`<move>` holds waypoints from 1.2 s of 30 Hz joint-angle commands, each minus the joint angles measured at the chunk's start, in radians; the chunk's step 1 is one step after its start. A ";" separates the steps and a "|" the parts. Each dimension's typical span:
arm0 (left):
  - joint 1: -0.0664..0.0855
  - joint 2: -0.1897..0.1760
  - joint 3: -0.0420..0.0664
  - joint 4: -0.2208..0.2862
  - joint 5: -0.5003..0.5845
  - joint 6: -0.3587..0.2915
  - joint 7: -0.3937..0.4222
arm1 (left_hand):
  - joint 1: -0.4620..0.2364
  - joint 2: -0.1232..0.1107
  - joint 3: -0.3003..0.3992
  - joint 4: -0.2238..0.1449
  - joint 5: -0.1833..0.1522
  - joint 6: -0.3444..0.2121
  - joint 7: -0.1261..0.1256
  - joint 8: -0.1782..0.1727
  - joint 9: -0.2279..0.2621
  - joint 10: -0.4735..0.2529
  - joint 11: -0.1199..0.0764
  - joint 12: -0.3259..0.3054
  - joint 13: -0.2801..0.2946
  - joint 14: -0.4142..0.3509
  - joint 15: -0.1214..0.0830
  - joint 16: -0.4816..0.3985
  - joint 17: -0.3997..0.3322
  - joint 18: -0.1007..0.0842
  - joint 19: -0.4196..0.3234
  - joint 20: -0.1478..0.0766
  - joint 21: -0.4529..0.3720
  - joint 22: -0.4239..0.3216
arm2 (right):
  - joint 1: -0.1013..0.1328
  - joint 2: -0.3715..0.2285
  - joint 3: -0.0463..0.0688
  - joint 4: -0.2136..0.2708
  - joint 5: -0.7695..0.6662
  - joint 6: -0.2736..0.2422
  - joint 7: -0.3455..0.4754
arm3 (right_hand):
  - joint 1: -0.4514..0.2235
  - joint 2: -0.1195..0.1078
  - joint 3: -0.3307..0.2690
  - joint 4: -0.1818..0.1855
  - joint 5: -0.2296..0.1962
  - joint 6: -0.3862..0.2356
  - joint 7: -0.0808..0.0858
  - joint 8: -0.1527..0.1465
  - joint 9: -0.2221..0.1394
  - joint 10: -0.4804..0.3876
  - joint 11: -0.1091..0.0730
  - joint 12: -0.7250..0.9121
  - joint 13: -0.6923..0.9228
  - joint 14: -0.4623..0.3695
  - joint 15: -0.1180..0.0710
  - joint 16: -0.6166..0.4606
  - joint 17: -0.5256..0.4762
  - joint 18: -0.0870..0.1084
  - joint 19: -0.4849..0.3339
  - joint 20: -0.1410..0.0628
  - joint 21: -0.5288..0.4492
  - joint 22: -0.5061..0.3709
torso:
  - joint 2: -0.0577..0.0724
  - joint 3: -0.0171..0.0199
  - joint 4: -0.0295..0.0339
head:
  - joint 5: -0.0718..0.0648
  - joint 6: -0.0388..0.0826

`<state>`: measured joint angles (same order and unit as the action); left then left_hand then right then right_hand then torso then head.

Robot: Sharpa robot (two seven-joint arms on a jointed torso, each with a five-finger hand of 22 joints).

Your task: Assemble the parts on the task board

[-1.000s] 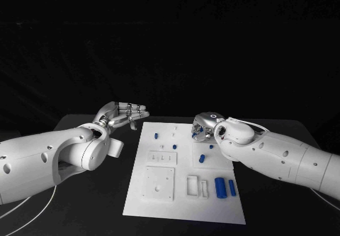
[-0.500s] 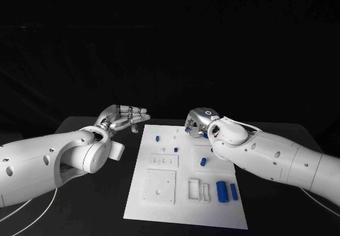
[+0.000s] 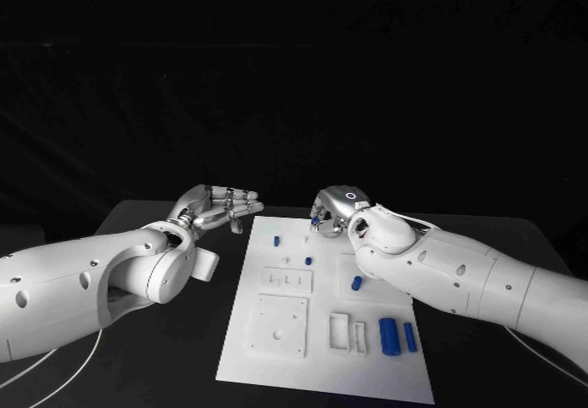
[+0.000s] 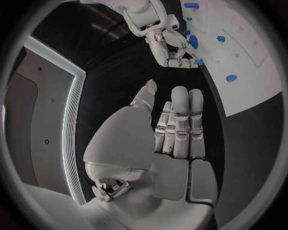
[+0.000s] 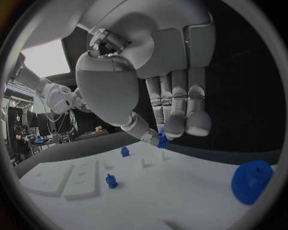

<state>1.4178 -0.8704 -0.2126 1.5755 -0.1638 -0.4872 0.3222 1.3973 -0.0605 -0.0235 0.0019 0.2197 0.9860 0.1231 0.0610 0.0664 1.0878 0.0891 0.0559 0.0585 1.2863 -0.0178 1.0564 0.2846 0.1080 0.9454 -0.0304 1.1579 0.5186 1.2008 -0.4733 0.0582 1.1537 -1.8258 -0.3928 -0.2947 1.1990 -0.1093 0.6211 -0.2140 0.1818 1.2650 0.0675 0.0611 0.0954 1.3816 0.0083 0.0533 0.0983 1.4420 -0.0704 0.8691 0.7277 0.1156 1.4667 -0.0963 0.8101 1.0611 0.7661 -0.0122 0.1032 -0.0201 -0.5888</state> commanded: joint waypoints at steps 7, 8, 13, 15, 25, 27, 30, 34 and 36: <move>0.003 0.012 0.001 -0.001 -0.001 0.009 0.008 | -0.005 -0.009 0.002 0.007 -0.004 -0.009 0.006 0.002 0.000 -0.012 0.006 0.004 0.001 -0.002 0.006 -0.027 -0.017 0.013 -0.007 0.004 -0.011 -0.023 | 0.000 0.023 0.001 -0.033 -0.013 -0.025 0.012 | 0.006 -0.004 0.005 -0.001 0.004 0.005 0.004 0.004 0.012 0.012 -0.002 0.007 -0.003 0.000 -0.008 0.001 0.001 0.016 0.028 -0.004 -0.011 0.008 | 0.012 -0.0061 0.0089 | -0.005 0.011; 0.003 0.012 0.001 -0.002 0.000 0.009 0.008 | -0.005 -0.009 0.002 0.007 -0.004 -0.009 0.006 0.002 0.000 -0.011 0.006 0.004 0.001 -0.005 0.006 -0.030 -0.019 0.012 -0.008 0.004 -0.013 -0.026 | 0.000 0.024 0.001 -0.035 -0.011 -0.023 0.014 | 0.006 -0.004 0.005 -0.001 0.007 0.005 0.004 0.004 0.012 0.012 -0.002 0.007 -0.003 0.000 -0.008 0.001 0.001 0.016 0.028 -0.004 -0.012 0.010 | 0.012 -0.0065 0.0100 | -0.004 0.011; 0.003 0.015 0.001 -0.003 0.005 0.009 0.010 | -0.005 -0.012 0.004 0.010 -0.005 -0.009 0.005 0.002 0.000 -0.015 0.006 0.004 0.001 -0.006 0.007 -0.070 -0.033 0.004 -0.007 0.003 -0.039 -0.052 | 0.000 0.028 0.000 -0.041 -0.006 -0.014 0.021 | 0.005 -0.005 0.002 -0.001 0.014 0.005 0.004 0.004 0.011 0.012 -0.002 0.007 -0.004 0.000 -0.008 0.001 0.002 0.015 0.029 -0.004 -0.015 0.014 | 0.014 -0.0072 0.0128 | -0.003 0.010; 0.003 0.016 0.001 -0.004 0.006 0.009 0.010 | -0.005 -0.012 0.004 0.011 -0.004 -0.009 0.005 0.002 0.000 -0.016 0.006 0.004 0.001 -0.008 0.006 -0.071 -0.032 0.004 -0.007 0.003 -0.039 -0.053 | 0.000 0.029 0.000 -0.042 -0.005 -0.011 0.023 | 0.005 -0.005 0.002 -0.001 0.014 0.005 0.004 0.004 0.011 0.012 -0.002 0.007 -0.004 0.000 -0.008 0.001 0.002 0.015 0.029 -0.004 -0.015 0.014 | 0.013 -0.0075 0.0130 | -0.002 0.008; 0.003 0.017 0.001 -0.005 0.007 0.010 0.010 | -0.005 -0.012 0.004 0.011 -0.004 -0.009 0.005 0.002 0.000 -0.016 0.006 0.004 0.001 -0.008 0.006 -0.071 -0.032 0.004 -0.007 0.003 -0.039 -0.053 | 0.000 0.032 0.000 -0.044 -0.003 0.016 0.030 | 0.005 -0.005 -0.003 -0.001 0.020 0.006 0.003 0.004 0.010 0.012 -0.002 0.007 -0.005 -0.001 -0.008 0.001 0.002 0.015 0.031 -0.004 -0.020 0.021 | 0.015 -0.0082 0.0097 | 0.004 0.005; 0.003 0.017 0.001 -0.006 0.007 0.010 0.010 | -0.005 -0.012 0.004 0.011 -0.004 -0.009 0.005 0.002 0.000 -0.016 0.006 0.004 0.001 -0.008 0.006 -0.071 -0.032 0.004 -0.007 0.003 -0.039 -0.053 | 0.000 0.033 0.000 -0.044 -0.004 0.019 0.031 | 0.005 -0.005 -0.003 -0.001 0.020 0.006 0.003 0.004 0.010 0.012 -0.002 0.007 -0.005 -0.001 -0.008 0.001 0.002 0.015 0.031 -0.004 -0.020 0.021 | 0.015 -0.0080 0.0094 | 0.006 0.006; 0.003 0.018 0.001 -0.007 0.007 0.010 0.010 | -0.005 -0.012 0.004 0.011 -0.004 -0.009 0.005 0.002 0.000 -0.016 0.007 0.004 0.001 -0.007 0.006 -0.072 -0.031 0.004 -0.006 0.003 -0.039 -0.055 | -0.001 0.036 0.000 -0.047 -0.004 0.024 0.032 | 0.005 -0.005 -0.003 -0.001 0.020 0.006 0.003 0.004 0.010 0.012 -0.002 0.007 -0.005 -0.001 -0.008 0.001 0.002 0.015 0.031 -0.004 -0.020 0.021 | 0.016 -0.0085 0.0099 | 0.008 0.007; 0.003 0.019 0.001 -0.007 0.008 0.011 0.010 | -0.004 -0.012 0.005 0.011 -0.004 -0.010 0.005 0.002 0.000 -0.017 0.007 0.004 0.001 -0.005 0.006 -0.073 -0.029 0.004 -0.005 0.003 -0.039 -0.059 | -0.001 0.040 0.000 -0.057 -0.005 0.032 0.032 | 0.005 -0.004 -0.005 -0.002 0.019 0.005 0.003 0.003 0.009 0.012 -0.002 0.007 -0.006 -0.001 -0.008 0.001 0.002 0.014 0.031 -0.004 -0.024 0.025 | 0.016 -0.0091 0.0117 | 0.006 0.004; 0.003 0.020 0.001 -0.007 0.008 0.011 0.010 | -0.004 -0.012 0.005 0.011 -0.004 -0.010 0.005 0.002 0.000 -0.017 0.007 0.004 0.001 -0.005 0.006 -0.073 -0.029 0.004 -0.005 0.003 -0.039 -0.059 | -0.001 0.042 0.000 -0.062 -0.005 0.034 0.033 | 0.005 -0.004 -0.005 -0.002 0.019 0.005 0.003 0.003 0.009 0.012 -0.002 0.007 -0.006 -0.001 -0.008 0.001 0.002 0.014 0.031 -0.004 -0.024 0.025 | 0.017 -0.0090 0.0116 | 0.006 0.001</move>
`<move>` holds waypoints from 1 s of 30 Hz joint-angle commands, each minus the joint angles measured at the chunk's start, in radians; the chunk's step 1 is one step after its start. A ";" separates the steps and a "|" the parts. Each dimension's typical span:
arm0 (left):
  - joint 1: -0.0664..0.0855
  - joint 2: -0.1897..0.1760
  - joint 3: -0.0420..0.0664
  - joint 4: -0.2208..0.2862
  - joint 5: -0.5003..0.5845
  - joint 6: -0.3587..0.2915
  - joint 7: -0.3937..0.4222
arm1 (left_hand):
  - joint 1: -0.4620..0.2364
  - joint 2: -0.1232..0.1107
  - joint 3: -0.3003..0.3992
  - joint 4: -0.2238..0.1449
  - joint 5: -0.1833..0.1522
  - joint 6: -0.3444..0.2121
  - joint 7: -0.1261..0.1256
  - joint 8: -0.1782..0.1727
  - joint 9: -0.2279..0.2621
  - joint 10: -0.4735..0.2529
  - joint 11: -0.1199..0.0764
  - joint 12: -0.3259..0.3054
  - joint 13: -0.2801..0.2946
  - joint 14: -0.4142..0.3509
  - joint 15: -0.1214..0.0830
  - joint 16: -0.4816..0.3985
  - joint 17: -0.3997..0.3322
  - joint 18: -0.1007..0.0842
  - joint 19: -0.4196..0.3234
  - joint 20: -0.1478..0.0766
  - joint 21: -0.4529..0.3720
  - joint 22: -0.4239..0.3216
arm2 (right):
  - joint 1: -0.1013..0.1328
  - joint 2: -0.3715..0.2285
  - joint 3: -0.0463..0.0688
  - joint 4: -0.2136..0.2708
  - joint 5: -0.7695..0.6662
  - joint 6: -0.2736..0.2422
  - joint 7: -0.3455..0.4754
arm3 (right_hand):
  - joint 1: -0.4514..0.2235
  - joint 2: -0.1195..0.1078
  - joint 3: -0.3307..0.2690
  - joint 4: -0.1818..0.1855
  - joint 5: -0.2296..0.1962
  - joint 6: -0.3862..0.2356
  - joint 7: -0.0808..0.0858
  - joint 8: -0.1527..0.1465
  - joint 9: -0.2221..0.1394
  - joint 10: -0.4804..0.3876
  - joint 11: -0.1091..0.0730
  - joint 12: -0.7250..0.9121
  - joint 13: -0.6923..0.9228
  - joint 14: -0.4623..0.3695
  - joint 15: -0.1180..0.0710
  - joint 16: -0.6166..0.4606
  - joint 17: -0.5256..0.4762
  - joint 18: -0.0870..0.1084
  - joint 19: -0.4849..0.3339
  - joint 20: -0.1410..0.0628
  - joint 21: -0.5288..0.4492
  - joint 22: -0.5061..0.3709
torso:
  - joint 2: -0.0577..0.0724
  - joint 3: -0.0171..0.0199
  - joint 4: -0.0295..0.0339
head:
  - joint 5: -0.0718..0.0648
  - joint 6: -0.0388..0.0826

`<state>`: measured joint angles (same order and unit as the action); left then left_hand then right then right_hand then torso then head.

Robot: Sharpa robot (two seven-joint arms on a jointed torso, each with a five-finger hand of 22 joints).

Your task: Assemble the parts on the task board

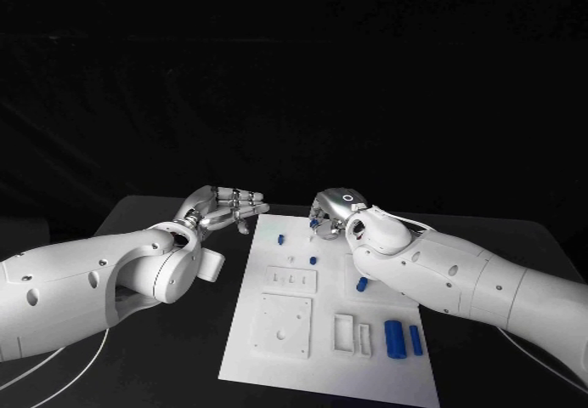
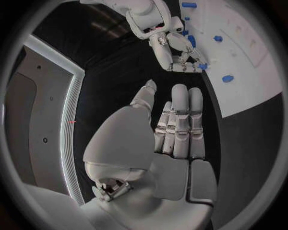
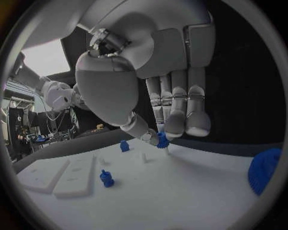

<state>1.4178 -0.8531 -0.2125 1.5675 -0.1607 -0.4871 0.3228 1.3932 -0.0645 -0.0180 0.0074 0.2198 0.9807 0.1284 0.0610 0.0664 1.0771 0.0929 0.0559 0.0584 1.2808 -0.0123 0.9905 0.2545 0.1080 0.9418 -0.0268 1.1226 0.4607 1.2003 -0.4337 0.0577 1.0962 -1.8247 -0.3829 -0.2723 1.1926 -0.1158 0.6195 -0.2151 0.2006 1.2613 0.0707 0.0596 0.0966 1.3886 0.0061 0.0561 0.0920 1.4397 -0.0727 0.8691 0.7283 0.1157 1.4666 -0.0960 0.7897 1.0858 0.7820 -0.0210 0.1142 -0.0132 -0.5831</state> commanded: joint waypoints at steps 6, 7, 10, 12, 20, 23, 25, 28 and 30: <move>0.003 0.003 0.001 0.000 0.008 0.012 0.008 | -0.002 -0.008 -0.002 0.007 -0.006 -0.004 0.000 0.002 0.000 -0.007 0.003 0.004 0.001 0.002 0.000 -0.006 0.003 0.004 -0.001 -0.002 -0.001 -0.003 | 0.000 0.007 -0.001 -0.016 -0.007 0.032 0.012 | 0.010 0.004 -0.007 0.000 0.000 0.009 0.000 0.005 0.008 0.004 0.000 0.004 0.000 0.001 -0.005 0.000 0.000 0.014 0.032 -0.004 -0.008 0.005 | 0.001 -0.0011 -0.0003 | 0.003 -0.006; 0.003 0.004 0.001 0.000 0.008 0.013 0.008 | -0.004 -0.009 -0.003 0.009 -0.011 -0.004 -0.001 0.002 0.000 -0.007 0.003 0.004 0.001 0.002 0.000 -0.006 0.003 0.004 -0.001 -0.001 -0.001 -0.003 | 0.000 0.007 -0.001 -0.017 -0.007 0.033 0.012 | 0.010 0.004 -0.007 0.000 0.000 0.009 0.000 0.005 0.008 0.004 0.000 0.004 0.000 0.001 -0.005 0.000 0.000 0.014 0.032 -0.004 -0.008 0.005 | 0.000 -0.0016 -0.0009 | 0.003 -0.007; 0.003 0.004 0.001 -0.001 0.009 0.013 0.009 | -0.005 -0.010 -0.004 0.011 -0.020 -0.005 0.000 0.002 0.000 -0.008 0.003 0.004 0.001 0.001 0.000 -0.006 0.004 0.004 -0.001 -0.001 0.000 -0.004 | -0.001 0.008 -0.002 -0.020 -0.007 0.034 0.012 | 0.010 0.004 -0.007 0.000 0.000 0.009 0.000 0.005 0.008 0.004 0.000 0.004 0.000 0.001 -0.005 0.000 0.000 0.014 0.032 -0.004 -0.009 0.005 | 0.000 -0.0020 -0.0010 | 0.007 -0.008; 0.003 0.004 0.001 -0.002 0.010 0.013 0.008 | -0.005 -0.011 -0.003 0.013 -0.027 -0.006 -0.001 0.001 0.000 -0.009 0.002 0.004 0.001 0.001 0.000 -0.007 0.004 0.004 -0.002 -0.001 0.000 -0.005 | -0.001 0.009 -0.002 -0.023 -0.007 0.034 0.011 | 0.010 0.005 -0.009 0.000 0.000 0.008 0.001 0.005 0.007 0.003 0.000 0.004 -0.001 0.001 -0.005 -0.001 0.000 0.014 0.032 -0.004 -0.015 0.007 | 0.001 -0.0021 -0.0006 | 0.006 -0.007; 0.003 0.006 0.001 -0.003 0.011 0.016 0.007 | -0.005 -0.012 -0.003 0.016 -0.035 -0.006 -0.001 0.002 0.000 -0.009 0.002 0.004 0.001 0.002 -0.001 -0.006 0.005 0.004 -0.002 -0.002 0.001 -0.006 | -0.001 0.012 -0.002 -0.029 -0.001 0.043 0.019 | 0.012 0.003 -0.023 0.003 -0.020 -0.019 0.008 0.003 -0.005 -0.027 0.009 0.004 -0.010 0.002 0.004 -0.003 -0.001 0.014 0.033 0.003 -0.027 0.014 | 0.001 -0.0035 0.0003 | 0.008 -0.007; 0.003 0.009 0.001 -0.005 0.011 0.014 0.007 | -0.005 -0.012 -0.002 0.018 -0.036 -0.007 -0.001 0.002 0.000 -0.010 0.003 0.004 0.001 0.002 -0.001 -0.007 0.005 0.003 -0.002 -0.002 0.001 -0.007 | -0.001 0.013 -0.003 -0.030 0.003 0.052 0.022 | 0.025 -0.008 -0.032 -0.012 0.006 -0.032 0.014 0.004 -0.016 -0.048 0.018 0.004 -0.019 0.001 0.012 -0.004 -0.001 0.017 0.033 0.010 -0.035 0.015 | 0.000 -0.0045 0.0021 | 0.008 -0.006; 0.003 0.011 0.001 -0.006 0.011 0.015 0.007 | -0.005 -0.013 -0.002 0.019 -0.039 -0.007 -0.001 0.002 0.000 -0.012 0.002 0.004 0.001 0.001 -0.001 -0.008 0.005 0.003 -0.002 -0.002 0.001 -0.008 | -0.001 0.012 -0.004 -0.031 0.005 0.058 0.023 | 0.023 -0.015 -0.037 -0.016 0.013 -0.040 0.015 0.004 -0.021 -0.071 0.026 0.003 -0.025 0.001 0.018 -0.004 -0.002 0.019 0.032 0.015 -0.041 0.014 | 0.000 -0.0052 0.0030 | 0.005 -0.009; 0.003 0.013 0.001 -0.007 0.011 0.015 0.006 | -0.004 -0.014 -0.001 0.020 -0.041 -0.008 -0.001 0.002 0.000 -0.012 0.003 0.004 0.001 0.001 -0.001 -0.008 0.005 0.003 -0.002 -0.002 0.001 -0.008 | -0.001 0.011 -0.004 -0.033 0.008 0.064 0.024 | 0.021 -0.021 -0.048 -0.020 0.012 -0.056 0.016 0.003 -0.025 -0.094 0.033 0.003 -0.027 0.001 0.022 -0.004 -0.003 0.023 0.032 0.021 -0.050 0.013 | 0.000 -0.0065 0.0027 | 0.009 -0.010; 0.003 0.013 0.001 -0.008 0.011 0.015 0.005 | -0.004 -0.014 -0.001 0.020 -0.041 -0.008 -0.001 0.002 0.000 -0.012 0.003 0.004 0.001 0.001 -0.001 -0.008 0.005 0.003 -0.002 -0.002 0.001 -0.008 | -0.001 0.011 -0.005 -0.035 0.010 0.065 0.025 | 0.018 -0.026 -0.049 -0.023 0.012 -0.067 0.018 0.003 -0.026 -0.125 0.041 0.003 -0.027 0.000 0.028 -0.005 -0.005 0.026 0.032 0.025 -0.060 0.010 | 0.000 -0.0066 0.0034 | 0.011 -0.010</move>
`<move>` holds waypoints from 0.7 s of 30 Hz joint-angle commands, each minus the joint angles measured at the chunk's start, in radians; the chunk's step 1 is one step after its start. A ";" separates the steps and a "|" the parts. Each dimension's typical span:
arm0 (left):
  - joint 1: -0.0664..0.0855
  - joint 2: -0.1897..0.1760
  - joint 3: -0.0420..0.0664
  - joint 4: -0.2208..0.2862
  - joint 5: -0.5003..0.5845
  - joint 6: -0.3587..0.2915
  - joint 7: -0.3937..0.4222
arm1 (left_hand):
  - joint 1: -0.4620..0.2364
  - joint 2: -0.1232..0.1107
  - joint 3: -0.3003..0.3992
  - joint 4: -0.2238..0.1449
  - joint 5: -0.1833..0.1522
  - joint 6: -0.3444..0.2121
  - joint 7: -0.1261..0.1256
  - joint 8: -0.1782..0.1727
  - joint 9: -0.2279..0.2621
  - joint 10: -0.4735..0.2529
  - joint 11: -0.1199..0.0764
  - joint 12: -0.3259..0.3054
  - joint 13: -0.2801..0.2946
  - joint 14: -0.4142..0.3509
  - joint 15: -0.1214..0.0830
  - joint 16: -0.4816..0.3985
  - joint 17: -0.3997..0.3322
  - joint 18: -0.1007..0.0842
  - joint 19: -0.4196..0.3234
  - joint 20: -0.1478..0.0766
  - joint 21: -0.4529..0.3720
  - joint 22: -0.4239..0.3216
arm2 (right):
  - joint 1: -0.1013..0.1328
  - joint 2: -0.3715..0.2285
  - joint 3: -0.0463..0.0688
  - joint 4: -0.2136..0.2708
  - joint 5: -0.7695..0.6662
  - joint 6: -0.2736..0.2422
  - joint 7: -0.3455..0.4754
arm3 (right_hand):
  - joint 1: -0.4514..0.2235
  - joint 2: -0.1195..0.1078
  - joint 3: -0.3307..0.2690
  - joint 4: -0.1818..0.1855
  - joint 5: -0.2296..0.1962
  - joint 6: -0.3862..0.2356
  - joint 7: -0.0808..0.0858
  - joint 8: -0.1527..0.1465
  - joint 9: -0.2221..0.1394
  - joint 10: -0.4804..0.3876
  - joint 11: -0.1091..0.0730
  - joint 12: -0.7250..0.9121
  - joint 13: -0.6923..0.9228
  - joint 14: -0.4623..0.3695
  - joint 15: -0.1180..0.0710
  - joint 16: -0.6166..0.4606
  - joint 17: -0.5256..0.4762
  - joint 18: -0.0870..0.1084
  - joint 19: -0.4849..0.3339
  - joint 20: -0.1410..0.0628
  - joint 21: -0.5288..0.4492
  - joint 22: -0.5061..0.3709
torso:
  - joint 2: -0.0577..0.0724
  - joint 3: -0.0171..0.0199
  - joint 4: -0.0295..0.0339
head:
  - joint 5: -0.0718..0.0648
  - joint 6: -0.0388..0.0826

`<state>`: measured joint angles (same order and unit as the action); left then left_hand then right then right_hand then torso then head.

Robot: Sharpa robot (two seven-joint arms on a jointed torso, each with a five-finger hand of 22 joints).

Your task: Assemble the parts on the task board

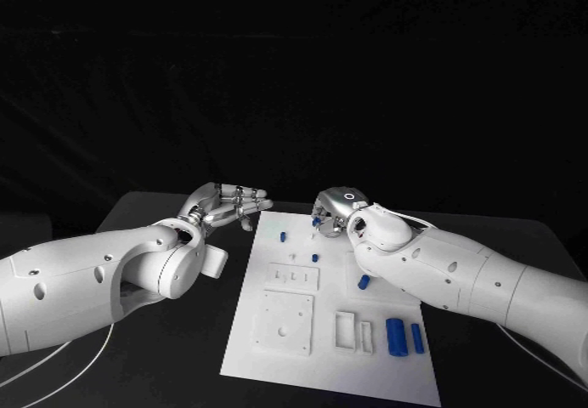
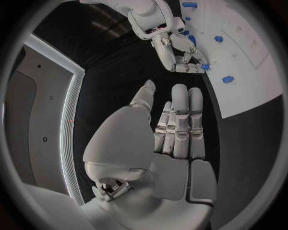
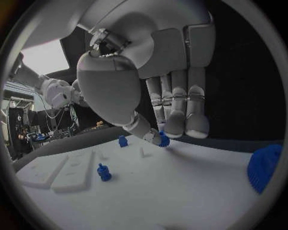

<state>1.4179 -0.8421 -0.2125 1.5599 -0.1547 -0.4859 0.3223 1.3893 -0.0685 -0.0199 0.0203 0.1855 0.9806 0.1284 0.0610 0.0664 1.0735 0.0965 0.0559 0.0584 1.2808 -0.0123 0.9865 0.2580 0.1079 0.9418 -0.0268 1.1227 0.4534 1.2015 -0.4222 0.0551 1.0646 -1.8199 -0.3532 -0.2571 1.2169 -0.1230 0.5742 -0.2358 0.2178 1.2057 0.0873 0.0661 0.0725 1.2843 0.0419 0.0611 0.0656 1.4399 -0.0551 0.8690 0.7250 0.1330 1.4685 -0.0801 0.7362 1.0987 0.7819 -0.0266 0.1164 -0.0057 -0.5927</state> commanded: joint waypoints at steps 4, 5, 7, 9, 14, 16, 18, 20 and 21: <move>0.003 0.003 0.001 -0.001 0.005 0.015 0.005 | 0.000 -0.012 0.002 0.010 -0.009 -0.009 -0.002 0.002 0.000 -0.010 -0.001 0.004 0.001 0.002 -0.001 -0.004 0.002 0.003 -0.002 -0.002 0.002 -0.002 | -0.002 -0.002 -0.003 -0.004 0.008 0.032 0.011 | -0.014 -0.034 -0.007 -0.006 -0.020 -0.047 -0.002 -0.003 -0.003 -0.058 0.016 -0.002 -0.001 0.000 0.019 -0.007 -0.007 0.014 0.033 0.019 -0.027 -0.010 | 0.001 -0.0010 0.0003 | 0.000 0.000; 0.003 0.003 0.001 -0.001 0.005 0.015 0.005 | 0.000 -0.012 0.002 0.010 -0.009 -0.009 -0.002 0.002 0.000 -0.010 -0.001 0.004 0.001 0.002 -0.001 -0.004 0.002 0.003 -0.002 -0.002 0.002 -0.002 | -0.002 -0.003 -0.003 -0.003 0.009 0.029 0.012 | -0.014 -0.036 -0.009 -0.007 -0.033 -0.054 -0.003 -0.004 -0.004 -0.060 0.017 -0.002 -0.001 0.000 0.019 -0.007 -0.008 0.015 0.033 0.020 -0.032 -0.012 | 0.001 -0.0010 0.0007 | -0.002 0.001; 0.003 0.003 0.001 -0.001 0.005 0.016 0.004 | 0.001 -0.013 0.003 0.010 -0.008 -0.009 -0.002 0.002 0.000 -0.010 -0.001 0.004 0.001 0.003 -0.001 -0.004 0.002 0.003 -0.002 -0.003 0.002 -0.003 | -0.002 -0.003 -0.003 -0.002 0.010 0.023 0.011 | -0.012 -0.042 -0.015 -0.010 -0.076 -0.091 -0.006 -0.004 -0.007 -0.078 0.022 -0.002 -0.001 0.000 0.022 -0.009 -0.011 0.017 0.034 0.022 -0.045 -0.018 | 0.001 -0.0009 0.0006 | -0.002 -0.001; 0.003 0.003 0.001 -0.002 0.005 0.016 0.004 | 0.002 -0.013 0.003 0.011 -0.008 -0.010 -0.002 0.002 0.000 -0.011 -0.001 0.004 0.001 0.003 -0.001 -0.004 0.002 0.003 -0.002 -0.003 0.002 -0.003 | -0.002 -0.004 -0.003 0.001 0.013 0.015 0.012 | -0.016 -0.051 -0.029 -0.006 -0.084 -0.110 -0.008 -0.004 -0.007 -0.105 0.030 -0.002 -0.002 0.001 0.028 -0.010 -0.015 0.021 0.036 0.027 -0.061 -0.026 | 0.000 -0.0005 0.0005 | 0.000 -0.001; 0.003 0.003 0.001 -0.004 0.005 0.016 0.003 | 0.002 -0.015 0.004 0.011 -0.008 -0.011 -0.001 0.002 0.000 -0.012 -0.001 0.004 0.001 0.003 -0.001 -0.004 0.002 0.002 -0.002 -0.003 0.003 -0.004 | -0.002 -0.010 -0.003 0.013 0.022 -0.001 0.013 | 0.001 -0.052 -0.114 0.011 -0.096 -0.142 -0.008 -0.003 -0.007 -0.127 0.036 -0.002 -0.002 0.001 0.031 -0.010 -0.028 0.030 0.043 0.034 -0.087 -0.042 | 0.000 -0.0005 -0.0006 | 0.010 -0.002; 0.003 0.002 0.001 -0.006 0.005 0.016 0.003 | 0.002 -0.015 0.004 0.011 -0.008 -0.011 -0.001 0.002 0.000 -0.012 -0.001 0.004 0.001 0.003 -0.001 -0.004 0.002 0.002 -0.002 -0.003 0.003 -0.004 | -0.002 -0.015 -0.003 0.021 0.025 -0.006 0.013 | 0.006 -0.050 -0.147 0.017 -0.095 -0.142 -0.007 -0.003 -0.007 -0.131 0.037 -0.002 -0.002 0.001 0.032 -0.008 -0.032 0.031 0.042 0.034 -0.093 -0.047 | 0.001 -0.0003 -0.0012 | 0.007 0.000; 0.003 0.002 0.001 -0.006 0.005 0.016 0.003 | 0.002 -0.015 0.004 0.011 -0.008 -0.011 -0.001 0.002 0.000 -0.012 -0.001 0.004 0.001 0.003 -0.001 -0.004 0.002 0.002 -0.002 -0.003 0.003 -0.004 | -0.002 -0.021 -0.003 0.029 0.027 -0.010 0.013 | 0.012 -0.047 -0.164 0.021 -0.097 -0.143 -0.007 -0.003 -0.007 -0.131 0.036 -0.002 -0.002 0.000 0.032 -0.007 -0.036 0.032 0.043 0.035 -0.095 -0.050 | 0.001 -0.0003 -0.0021 | 0.006 0.001; 0.003 0.001 0.001 -0.007 0.005 0.016 0.003 | 0.003 -0.016 0.005 0.013 -0.008 -0.011 -0.002 0.002 0.000 -0.013 -0.001 0.004 0.001 0.003 -0.001 -0.004 0.003 0.003 -0.002 -0.002 0.003 -0.005 | -0.002 -0.030 -0.003 0.042 0.029 -0.016 0.013 | 0.012 -0.047 -0.166 0.021 -0.098 -0.144 -0.007 -0.003 -0.007 -0.131 0.037 -0.002 -0.002 0.000 0.032 -0.006 -0.036 0.032 0.043 0.035 -0.096 -0.050 | 0.000 0.0002 -0.0031 | 0.006 0.000; 0.003 0.001 0.001 -0.008 0.005 0.016 0.003 | 0.003 -0.016 0.005 0.013 -0.008 -0.011 -0.002 0.002 0.000 -0.013 -0.001 0.004 0.001 0.003 -0.001 -0.004 0.003 0.003 -0.002 -0.002 0.003 -0.005 | -0.002 -0.036 -0.003 0.050 0.031 -0.020 0.013 | 0.014 -0.044 -0.166 0.022 -0.099 -0.141 -0.006 -0.003 -0.007 -0.129 0.036 -0.002 -0.002 0.000 0.031 -0.006 -0.037 0.032 0.043 0.034 -0.095 -0.051 | 0.000 0.0004 -0.0035 | 0.006 0.000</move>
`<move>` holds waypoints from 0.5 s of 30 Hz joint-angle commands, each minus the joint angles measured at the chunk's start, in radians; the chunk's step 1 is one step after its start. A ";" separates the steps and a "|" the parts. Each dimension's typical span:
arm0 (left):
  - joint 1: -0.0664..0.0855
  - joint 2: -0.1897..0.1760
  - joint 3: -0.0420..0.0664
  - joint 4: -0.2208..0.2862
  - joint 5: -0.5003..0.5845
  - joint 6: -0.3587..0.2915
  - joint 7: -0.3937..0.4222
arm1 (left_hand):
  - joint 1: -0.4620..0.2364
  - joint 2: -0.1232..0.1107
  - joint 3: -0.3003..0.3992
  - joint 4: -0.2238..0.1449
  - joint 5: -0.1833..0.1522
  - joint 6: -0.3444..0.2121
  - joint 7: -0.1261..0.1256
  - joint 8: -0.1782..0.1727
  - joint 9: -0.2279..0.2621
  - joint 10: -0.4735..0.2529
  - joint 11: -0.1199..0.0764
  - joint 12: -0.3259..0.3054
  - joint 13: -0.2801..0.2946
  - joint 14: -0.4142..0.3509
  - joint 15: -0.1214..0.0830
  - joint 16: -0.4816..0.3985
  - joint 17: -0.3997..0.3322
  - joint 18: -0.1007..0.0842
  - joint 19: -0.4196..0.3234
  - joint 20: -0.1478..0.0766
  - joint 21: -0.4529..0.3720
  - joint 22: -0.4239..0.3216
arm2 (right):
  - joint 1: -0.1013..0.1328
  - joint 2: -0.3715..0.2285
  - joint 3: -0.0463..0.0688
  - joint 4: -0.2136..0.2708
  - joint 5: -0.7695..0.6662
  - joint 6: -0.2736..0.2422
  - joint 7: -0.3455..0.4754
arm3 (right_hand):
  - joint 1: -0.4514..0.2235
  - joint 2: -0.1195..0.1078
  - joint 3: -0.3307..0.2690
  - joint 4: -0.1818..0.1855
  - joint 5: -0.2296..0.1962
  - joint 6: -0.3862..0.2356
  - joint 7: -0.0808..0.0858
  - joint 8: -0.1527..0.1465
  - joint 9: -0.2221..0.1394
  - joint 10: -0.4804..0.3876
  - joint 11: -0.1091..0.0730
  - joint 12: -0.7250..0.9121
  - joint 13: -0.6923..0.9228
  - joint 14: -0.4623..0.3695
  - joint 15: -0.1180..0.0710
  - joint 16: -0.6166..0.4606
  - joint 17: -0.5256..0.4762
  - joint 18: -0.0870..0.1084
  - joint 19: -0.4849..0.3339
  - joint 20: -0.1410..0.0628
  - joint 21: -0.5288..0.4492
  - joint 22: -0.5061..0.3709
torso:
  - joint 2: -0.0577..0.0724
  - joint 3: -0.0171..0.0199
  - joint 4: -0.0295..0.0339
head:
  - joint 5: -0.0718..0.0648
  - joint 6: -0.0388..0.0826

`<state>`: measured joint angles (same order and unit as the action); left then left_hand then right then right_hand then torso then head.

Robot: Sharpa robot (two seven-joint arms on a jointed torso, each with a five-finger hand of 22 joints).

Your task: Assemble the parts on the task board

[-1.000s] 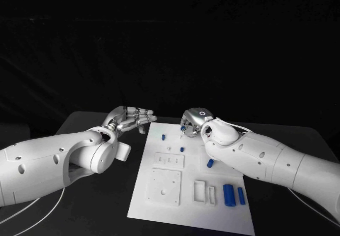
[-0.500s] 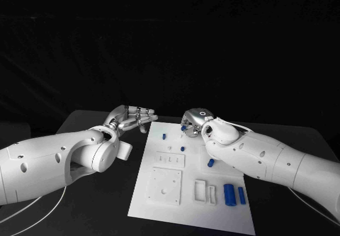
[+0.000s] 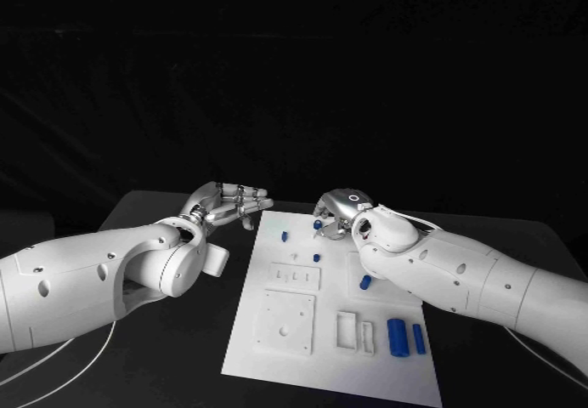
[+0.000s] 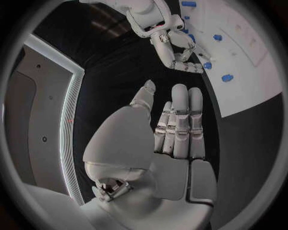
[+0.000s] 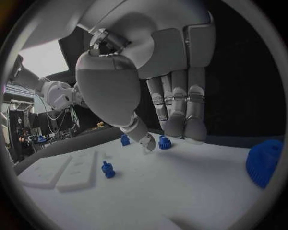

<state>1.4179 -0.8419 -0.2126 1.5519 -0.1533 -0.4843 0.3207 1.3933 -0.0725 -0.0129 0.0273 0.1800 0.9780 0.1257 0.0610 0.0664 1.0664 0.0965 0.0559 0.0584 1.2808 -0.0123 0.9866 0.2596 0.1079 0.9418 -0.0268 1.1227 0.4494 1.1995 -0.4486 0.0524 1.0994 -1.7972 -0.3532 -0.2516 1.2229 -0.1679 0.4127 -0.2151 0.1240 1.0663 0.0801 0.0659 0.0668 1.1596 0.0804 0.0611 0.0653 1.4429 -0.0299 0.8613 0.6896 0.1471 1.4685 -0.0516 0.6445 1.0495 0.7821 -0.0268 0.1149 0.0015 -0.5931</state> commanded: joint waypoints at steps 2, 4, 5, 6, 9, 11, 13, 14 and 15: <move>0.003 -0.001 0.001 0.000 0.004 0.014 0.004 | -0.001 -0.012 -0.002 0.006 -0.003 -0.008 0.001 0.002 0.000 -0.006 -0.001 0.004 0.001 0.003 -0.001 -0.004 0.001 0.003 -0.002 -0.002 0.003 -0.001 | 0.000 -0.025 0.000 0.034 0.013 -0.028 0.008 | 0.007 0.000 0.001 0.001 -0.006 0.000 0.002 -0.003 -0.002 0.001 -0.004 -0.003 -0.002 -0.003 0.005 0.003 -0.003 0.017 0.044 0.005 -0.004 -0.003 | -0.001 0.0016 -0.0033 | -0.001 0.002; 0.003 -0.002 0.001 0.000 0.004 0.014 0.005 | -0.001 -0.012 -0.002 0.006 -0.003 -0.008 0.001 0.002 0.000 -0.006 -0.001 0.004 0.001 0.003 -0.001 -0.004 0.001 0.003 -0.002 -0.002 0.003 -0.001 | 0.000 -0.047 0.001 0.060 0.021 -0.041 0.010 | 0.003 0.002 0.015 0.002 -0.004 0.011 0.008 -0.002 -0.001 0.024 -0.010 -0.003 -0.001 -0.003 0.001 0.004 -0.005 0.016 0.044 0.002 0.000 -0.003 | 0.000 0.0012 -0.0030 | -0.004 0.004; 0.003 -0.003 0.001 -0.001 0.004 0.015 0.005 | 0.000 -0.013 -0.001 0.006 -0.003 -0.008 0.001 0.002 0.000 -0.006 -0.001 0.004 0.001 0.003 -0.001 -0.004 0.001 0.003 -0.002 -0.002 0.004 -0.002 | 0.000 -0.059 0.003 0.074 0.028 -0.047 0.011 | 0.000 0.003 0.031 0.000 -0.005 0.016 0.012 -0.003 -0.001 0.042 -0.015 -0.003 -0.002 -0.003 -0.002 0.004 -0.006 0.013 0.044 0.000 0.003 -0.002 | 0.000 0.0018 -0.0043 | -0.007 0.005; 0.003 -0.003 0.001 -0.001 0.004 0.015 0.005 | 0.000 -0.013 -0.001 0.006 -0.003 -0.008 0.001 0.002 0.000 -0.006 -0.001 0.004 0.001 0.003 -0.001 -0.004 0.001 0.003 -0.002 -0.002 0.004 -0.002 | 0.000 -0.073 0.006 0.088 0.036 -0.052 0.013 | -0.004 0.004 0.046 0.001 -0.003 0.019 0.015 -0.003 -0.001 0.070 -0.022 -0.002 -0.001 -0.003 -0.006 0.005 -0.006 0.010 0.045 -0.003 0.010 0.001 | 0.000 0.0015 -0.0032 | -0.011 0.009; 0.003 -0.005 0.001 -0.005 0.004 0.017 0.006 | 0.000 -0.013 -0.001 0.006 -0.003 -0.008 0.001 0.002 0.000 -0.006 -0.001 0.004 0.001 0.003 -0.001 -0.004 0.001 0.003 -0.002 -0.002 0.004 -0.002 | 0.000 -0.117 0.023 0.130 0.066 -0.061 0.022 | -0.010 0.004 0.072 0.003 0.016 0.033 0.024 -0.002 0.000 0.138 -0.038 -0.001 0.003 -0.001 -0.015 0.008 -0.004 0.000 0.045 -0.012 0.028 0.011 | -0.001 0.0014 -0.0043 | -0.021 0.014; 0.003 -0.007 0.001 -0.008 0.004 0.019 0.008 | 0.000 -0.013 -0.001 0.006 -0.003 -0.008 0.001 0.002 0.000 -0.006 -0.001 0.004 0.001 0.003 -0.001 -0.004 0.001 0.003 -0.002 -0.002 0.004 -0.002 | 0.000 -0.146 0.036 0.155 0.090 -0.055 0.030 | -0.017 -0.002 0.069 0.010 0.034 0.033 0.028 -0.003 -0.001 0.180 -0.048 0.003 0.007 -0.001 -0.023 0.010 -0.002 -0.006 0.045 -0.020 0.037 0.016 | -0.001 0.0030 -0.0084 | -0.022 0.013; 0.003 -0.009 0.001 -0.011 0.004 0.020 0.009 | 0.000 -0.012 -0.001 0.006 -0.003 -0.006 0.000 0.002 0.001 -0.004 -0.001 0.004 0.001 0.003 -0.002 -0.004 0.002 0.003 -0.002 -0.003 0.005 -0.003 | 0.000 -0.173 0.046 0.176 0.108 -0.045 0.036 | -0.035 -0.017 0.015 0.026 0.123 0.019 0.026 -0.002 0.000 0.238 -0.064 0.000 0.026 -0.001 -0.038 0.011 0.001 -0.014 0.046 -0.036 0.048 0.022 | -0.002 0.0054 -0.0133 | -0.023 0.015; 0.003 -0.010 0.001 -0.013 0.004 0.020 0.009 | 0.000 -0.012 -0.001 0.006 -0.003 -0.006 0.000 0.002 0.001 -0.004 -0.001 0.004 0.001 0.003 -0.002 -0.004 0.002 0.003 -0.002 -0.003 0.005 -0.003 | 0.000 -0.193 0.053 0.190 0.121 -0.034 0.040 | -0.034 -0.019 -0.018 0.032 0.146 0.019 0.023 -0.002 0.001 0.261 -0.071 0.001 0.040 -0.001 -0.044 0.010 0.003 -0.017 0.046 -0.042 0.051 0.024 | -0.002 0.0063 -0.0159 | -0.023 0.018; 0.003 -0.012 0.001 -0.015 0.004 0.021 0.010 | 0.000 -0.012 -0.001 0.006 -0.003 -0.006 0.000 0.002 0.001 -0.004 -0.001 0.004 0.001 0.003 -0.002 -0.004 0.002 0.003 -0.002 -0.003 0.005 -0.003 | 0.000 -0.215 0.059 0.204 0.137 -0.019 0.044 | -0.034 -0.024 -0.071 0.041 0.185 0.011 0.019 -0.002 0.001 0.317 -0.086 0.015 0.078 0.000 -0.053 0.011 0.006 -0.020 0.046 -0.051 0.060 0.029 | -0.003 0.0076 -0.0205 | -0.024 0.018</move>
<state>1.4180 -0.8532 -0.2125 1.5379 -0.1528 -0.4810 0.3203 1.3934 -0.0724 -0.0130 0.0272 0.1801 0.9781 0.1260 0.0610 0.0663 1.0664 0.0965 0.0559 0.0584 1.2808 -0.0123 0.9866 0.2597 0.1079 0.9418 -0.0268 1.1227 0.4476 1.2000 -0.6503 0.1090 1.2914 -1.7214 -0.3899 -0.2339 1.1925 -0.1888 0.3551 -0.1770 0.2938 1.0806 0.1016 0.0659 0.0669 1.4526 -0.0018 0.0676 0.1386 1.4425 -0.0805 0.8746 0.6948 0.1241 1.4652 -0.0995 0.6993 1.0766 0.7805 -0.0227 0.1045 -0.0205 -0.5771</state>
